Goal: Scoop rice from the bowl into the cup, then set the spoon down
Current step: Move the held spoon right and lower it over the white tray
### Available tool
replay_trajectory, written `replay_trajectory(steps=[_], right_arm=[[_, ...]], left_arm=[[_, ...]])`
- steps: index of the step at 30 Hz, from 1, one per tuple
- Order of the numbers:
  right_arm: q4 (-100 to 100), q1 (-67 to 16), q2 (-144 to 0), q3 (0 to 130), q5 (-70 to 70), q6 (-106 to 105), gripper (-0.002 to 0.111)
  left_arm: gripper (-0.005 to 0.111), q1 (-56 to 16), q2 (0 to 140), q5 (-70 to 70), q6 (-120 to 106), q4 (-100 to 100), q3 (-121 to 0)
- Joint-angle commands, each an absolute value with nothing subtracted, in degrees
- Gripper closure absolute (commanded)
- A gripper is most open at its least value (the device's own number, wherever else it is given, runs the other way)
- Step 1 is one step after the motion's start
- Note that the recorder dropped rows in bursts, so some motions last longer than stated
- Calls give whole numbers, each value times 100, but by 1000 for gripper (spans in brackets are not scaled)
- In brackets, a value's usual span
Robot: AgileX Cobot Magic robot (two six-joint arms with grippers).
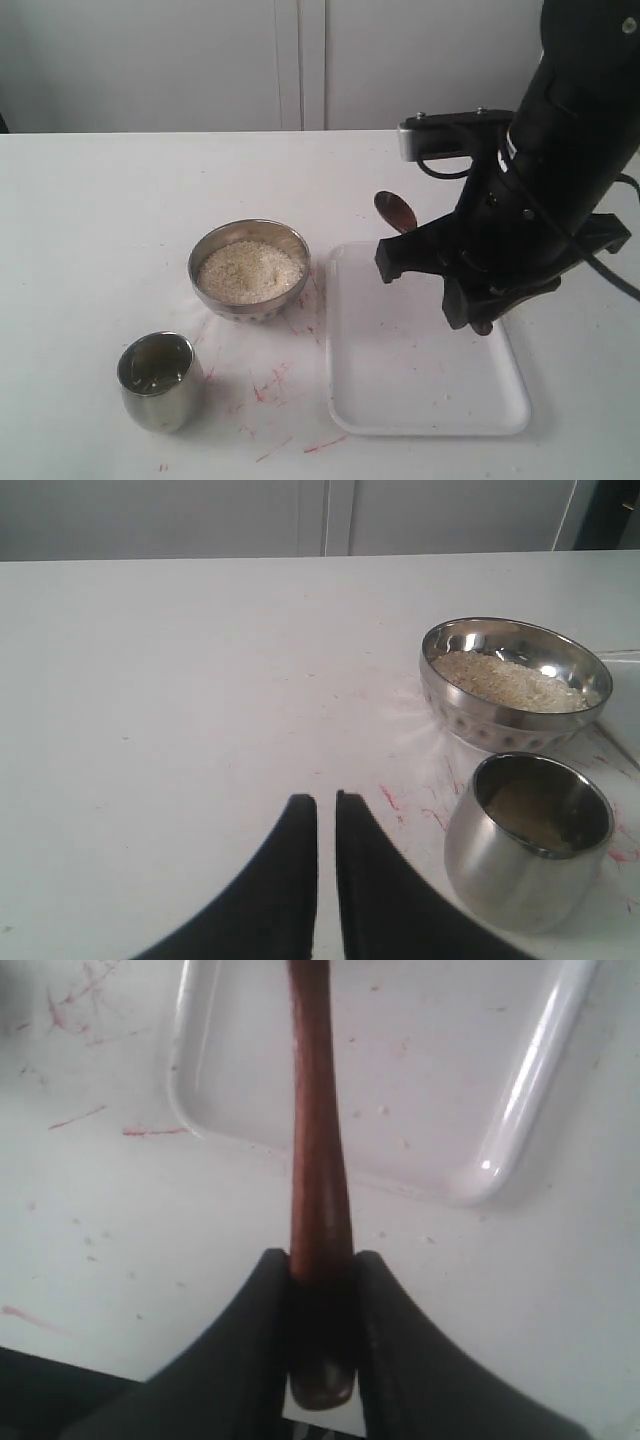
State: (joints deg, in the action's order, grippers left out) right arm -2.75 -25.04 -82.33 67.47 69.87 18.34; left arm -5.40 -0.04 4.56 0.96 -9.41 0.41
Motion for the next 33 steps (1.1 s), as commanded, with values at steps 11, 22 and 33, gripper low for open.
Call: replay_trajectory(steps=[11, 22, 33], right_arm=[[-433, -2329, -8950, 6794, 6996, 1832, 108], [-340, -2329, -9629, 6794, 6996, 1476, 108], [0, -2329, -9981, 6794, 6996, 1476, 108]], left_arm=[[92, -531, 0, 438, 106, -978, 0], [92, -531, 0, 438, 106, -978, 0], [92, -531, 0, 438, 106, -978, 0]])
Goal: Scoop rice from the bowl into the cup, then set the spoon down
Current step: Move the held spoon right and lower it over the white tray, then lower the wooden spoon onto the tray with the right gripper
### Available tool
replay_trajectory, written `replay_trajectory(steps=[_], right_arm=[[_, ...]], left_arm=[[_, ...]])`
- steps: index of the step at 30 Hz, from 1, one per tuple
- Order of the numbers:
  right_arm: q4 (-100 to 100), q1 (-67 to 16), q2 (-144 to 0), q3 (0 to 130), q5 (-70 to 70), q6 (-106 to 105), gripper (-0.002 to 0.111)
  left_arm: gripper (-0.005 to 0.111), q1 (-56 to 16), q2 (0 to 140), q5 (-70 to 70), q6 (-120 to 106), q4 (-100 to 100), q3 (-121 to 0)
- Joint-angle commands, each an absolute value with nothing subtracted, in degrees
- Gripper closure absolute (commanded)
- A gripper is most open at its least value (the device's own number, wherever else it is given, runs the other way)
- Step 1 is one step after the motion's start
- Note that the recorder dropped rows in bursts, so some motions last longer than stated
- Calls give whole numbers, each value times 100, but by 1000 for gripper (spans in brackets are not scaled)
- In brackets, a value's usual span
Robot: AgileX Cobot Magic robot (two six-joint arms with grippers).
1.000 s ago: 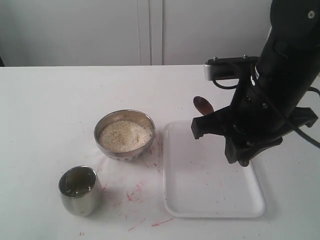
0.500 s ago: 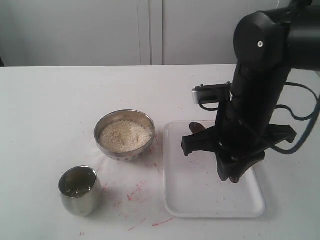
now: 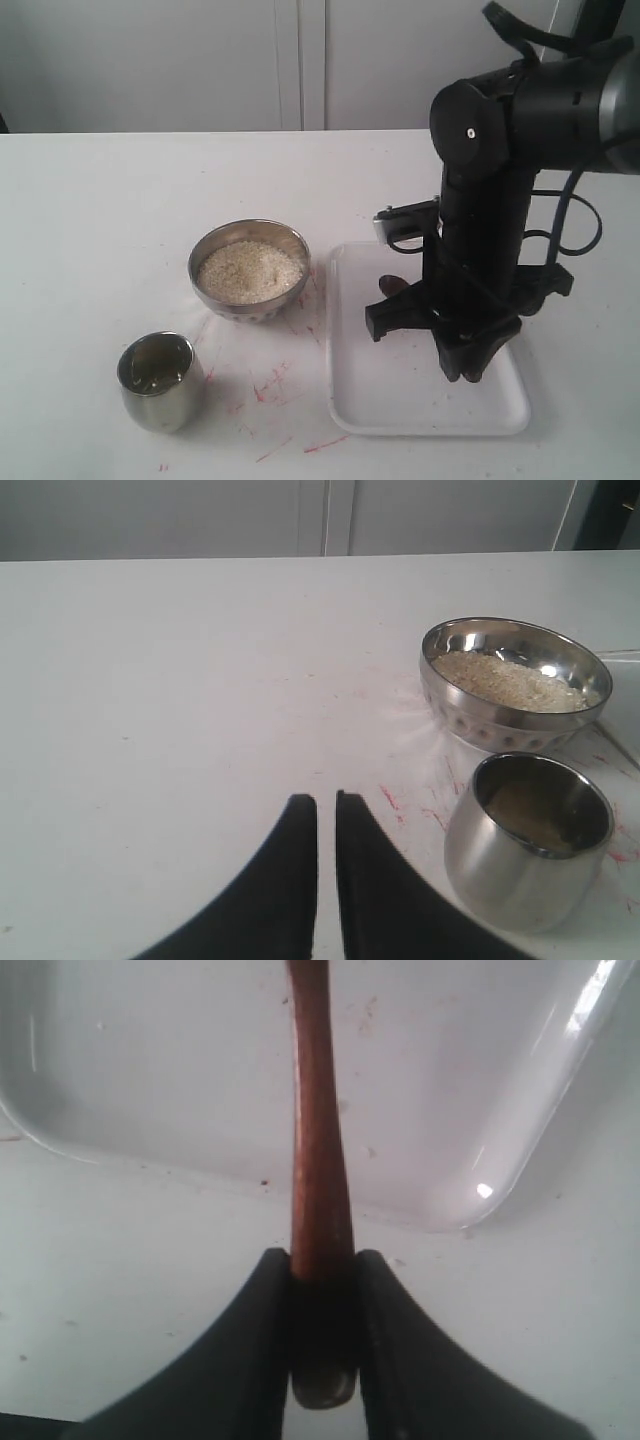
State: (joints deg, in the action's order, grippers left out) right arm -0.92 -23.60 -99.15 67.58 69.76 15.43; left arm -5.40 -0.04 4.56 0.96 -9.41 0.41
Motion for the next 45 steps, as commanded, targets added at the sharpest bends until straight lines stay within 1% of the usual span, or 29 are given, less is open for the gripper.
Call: replay_trajectory(steps=[1, 26, 45], right_arm=[[30, -2329, -9992, 6794, 6996, 1514, 108], [364, -2329, -10287, 6794, 6002, 1862, 108], [499, -2329, -10584, 6794, 5744, 1881, 108]], left_arm=[[92, -531, 0, 438, 106, -978, 0], [92, -531, 0, 438, 106, -978, 0], [92, -531, 0, 438, 106, -978, 0]])
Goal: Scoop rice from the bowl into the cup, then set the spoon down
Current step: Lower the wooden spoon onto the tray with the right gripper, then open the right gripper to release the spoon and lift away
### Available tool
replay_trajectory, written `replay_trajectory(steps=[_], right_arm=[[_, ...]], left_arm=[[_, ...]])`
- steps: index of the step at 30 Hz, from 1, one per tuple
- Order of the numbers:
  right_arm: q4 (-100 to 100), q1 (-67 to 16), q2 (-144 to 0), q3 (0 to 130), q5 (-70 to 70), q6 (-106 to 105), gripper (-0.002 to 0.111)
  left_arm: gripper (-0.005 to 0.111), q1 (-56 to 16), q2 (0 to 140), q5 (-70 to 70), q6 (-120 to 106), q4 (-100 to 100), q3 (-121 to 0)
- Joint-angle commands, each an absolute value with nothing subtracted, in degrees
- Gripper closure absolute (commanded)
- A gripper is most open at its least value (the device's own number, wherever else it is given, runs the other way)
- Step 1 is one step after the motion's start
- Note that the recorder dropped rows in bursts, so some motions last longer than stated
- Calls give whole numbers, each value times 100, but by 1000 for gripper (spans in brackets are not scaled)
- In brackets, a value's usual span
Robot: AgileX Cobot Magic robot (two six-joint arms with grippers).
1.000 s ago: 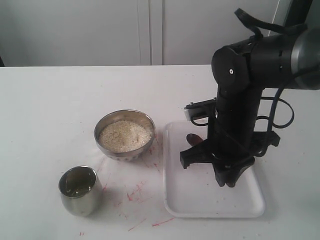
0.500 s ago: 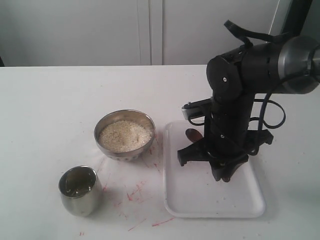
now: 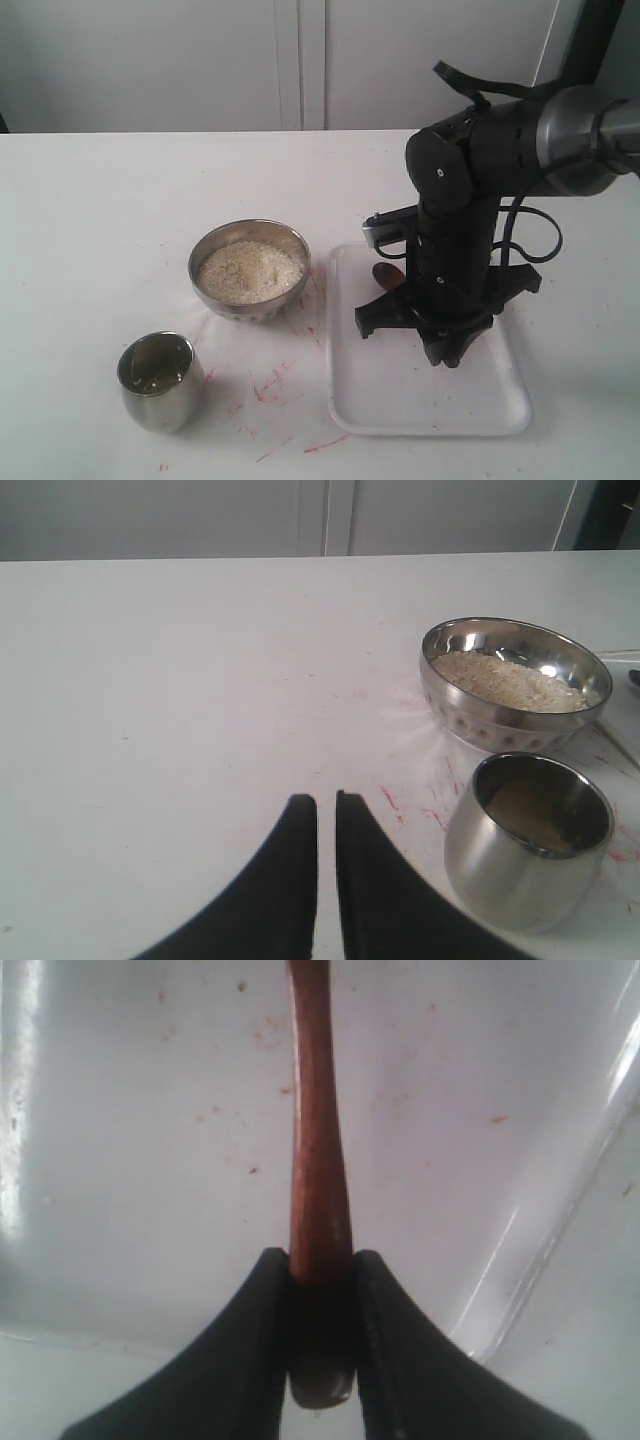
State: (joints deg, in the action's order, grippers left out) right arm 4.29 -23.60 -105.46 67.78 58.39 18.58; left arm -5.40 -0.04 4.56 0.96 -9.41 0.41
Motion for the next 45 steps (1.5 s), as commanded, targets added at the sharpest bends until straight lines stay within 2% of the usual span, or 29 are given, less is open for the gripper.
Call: replay_trajectory(steps=[1, 23, 31, 45], right_arm=[[499, -2329, -10584, 6794, 5744, 1881, 108], [499, -2329, -10940, 6794, 5744, 1869, 108], [491, -2329, -10958, 6794, 5744, 1869, 91], [475, -2329, -10958, 6794, 5767, 1869, 72]], left_arm=[[92, -531, 0, 438, 106, -978, 0], [92, -531, 0, 438, 106, -978, 0], [92, -531, 0, 438, 106, -978, 0], [92, -531, 0, 438, 106, -978, 0]])
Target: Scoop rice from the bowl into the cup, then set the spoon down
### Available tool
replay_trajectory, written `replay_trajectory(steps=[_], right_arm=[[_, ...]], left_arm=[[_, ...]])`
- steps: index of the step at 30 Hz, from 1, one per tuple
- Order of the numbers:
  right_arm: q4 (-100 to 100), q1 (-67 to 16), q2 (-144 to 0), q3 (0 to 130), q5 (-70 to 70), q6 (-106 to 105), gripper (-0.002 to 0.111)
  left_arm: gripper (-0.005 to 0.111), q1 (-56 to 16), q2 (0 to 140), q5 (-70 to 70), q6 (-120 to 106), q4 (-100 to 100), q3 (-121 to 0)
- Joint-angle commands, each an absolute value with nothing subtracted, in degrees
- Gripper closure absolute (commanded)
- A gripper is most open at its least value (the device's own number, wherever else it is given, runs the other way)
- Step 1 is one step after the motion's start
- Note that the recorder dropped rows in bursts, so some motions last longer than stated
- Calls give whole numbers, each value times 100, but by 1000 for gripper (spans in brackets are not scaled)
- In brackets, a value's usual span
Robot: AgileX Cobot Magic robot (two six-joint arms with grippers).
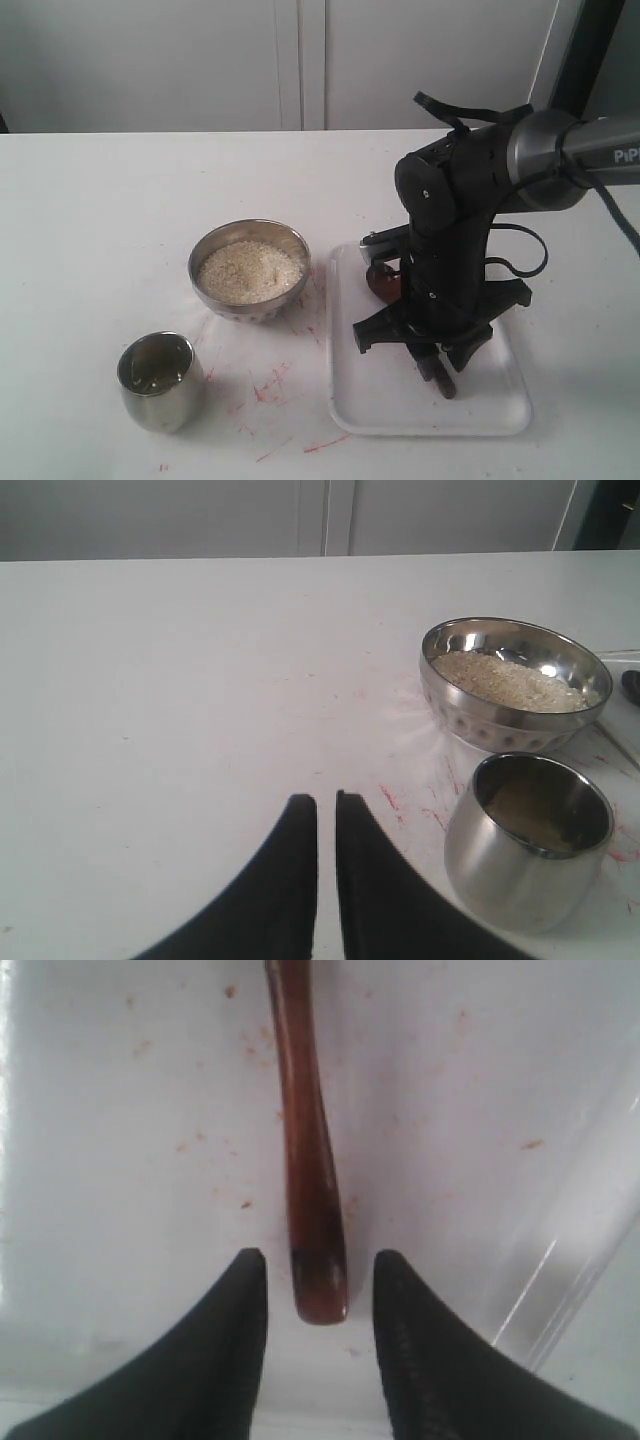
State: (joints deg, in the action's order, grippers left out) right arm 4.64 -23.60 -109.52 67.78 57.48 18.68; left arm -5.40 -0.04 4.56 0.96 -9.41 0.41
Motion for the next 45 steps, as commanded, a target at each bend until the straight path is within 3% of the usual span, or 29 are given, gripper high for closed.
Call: replay_trajectory(steps=[1, 5, 12, 45], right_arm=[[475, -2329, -10958, 6794, 5767, 1869, 72], [475, -2329, -10958, 6794, 5767, 1869, 73], [489, -2329, -10405, 6794, 5696, 1820, 108], [1678, -2329, -4172, 6784, 3504, 1779, 108]], left_arm=[[92, -531, 0, 438, 106, -978, 0], [92, -531, 0, 438, 106, -978, 0], [92, -531, 0, 438, 106, -978, 0], [92, -531, 0, 438, 106, -978, 0]])
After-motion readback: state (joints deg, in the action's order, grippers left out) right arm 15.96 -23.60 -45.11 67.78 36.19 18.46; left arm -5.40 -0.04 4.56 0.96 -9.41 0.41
